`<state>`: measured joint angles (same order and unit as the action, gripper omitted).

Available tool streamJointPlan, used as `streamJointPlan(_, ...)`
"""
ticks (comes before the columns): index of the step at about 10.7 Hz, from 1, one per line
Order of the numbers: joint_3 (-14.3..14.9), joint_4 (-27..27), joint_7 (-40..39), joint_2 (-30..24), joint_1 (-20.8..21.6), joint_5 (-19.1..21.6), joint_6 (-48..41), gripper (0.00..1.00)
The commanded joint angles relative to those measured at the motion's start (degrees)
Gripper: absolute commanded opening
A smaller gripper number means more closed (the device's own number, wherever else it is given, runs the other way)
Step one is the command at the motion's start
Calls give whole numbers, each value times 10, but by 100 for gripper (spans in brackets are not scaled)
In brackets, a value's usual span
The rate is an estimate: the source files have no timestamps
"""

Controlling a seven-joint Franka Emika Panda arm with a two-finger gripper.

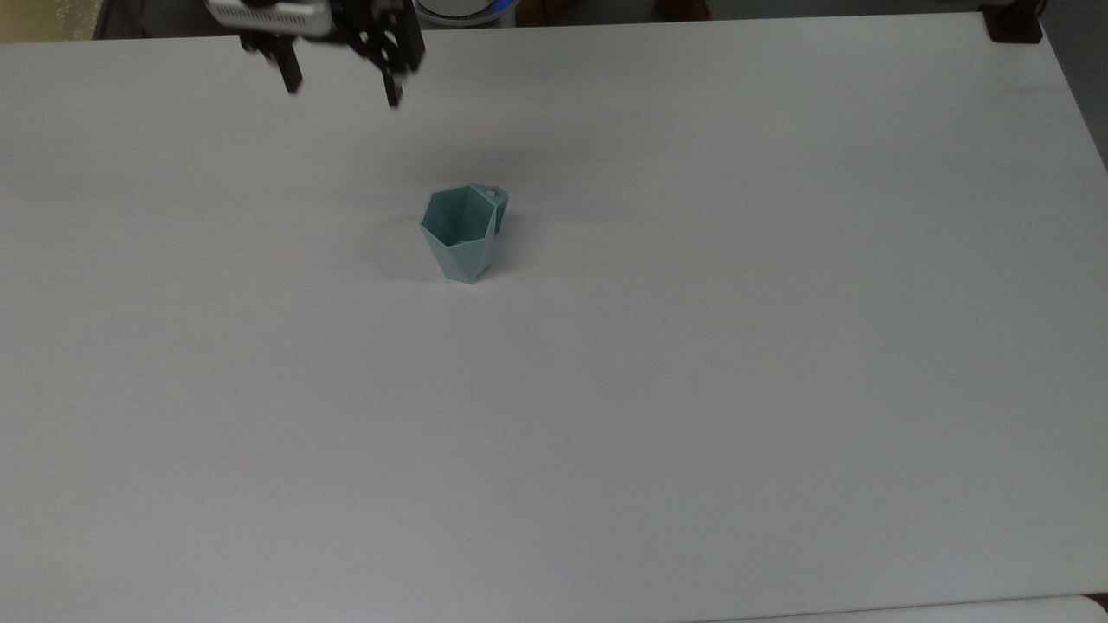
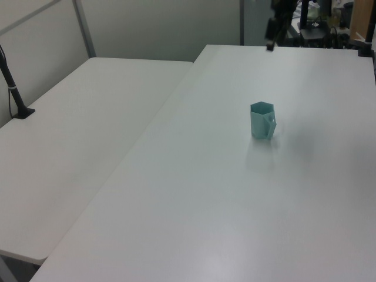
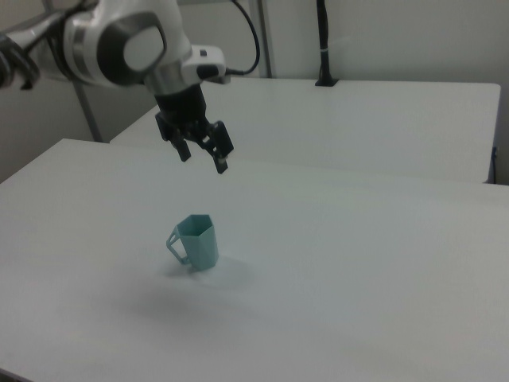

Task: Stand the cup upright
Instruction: 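Open the gripper and raise it away from the cup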

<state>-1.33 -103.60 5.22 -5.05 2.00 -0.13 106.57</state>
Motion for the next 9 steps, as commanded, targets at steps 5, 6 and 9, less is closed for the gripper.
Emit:
streamJointPlan(5,11,79,-129,1,-8,-4,-159,100)
streamJointPlan(6,11,79,-129,1,-9,-4,-159,100)
streamJointPlan(9,11,79,-127,0,-8,-2,-159,100)
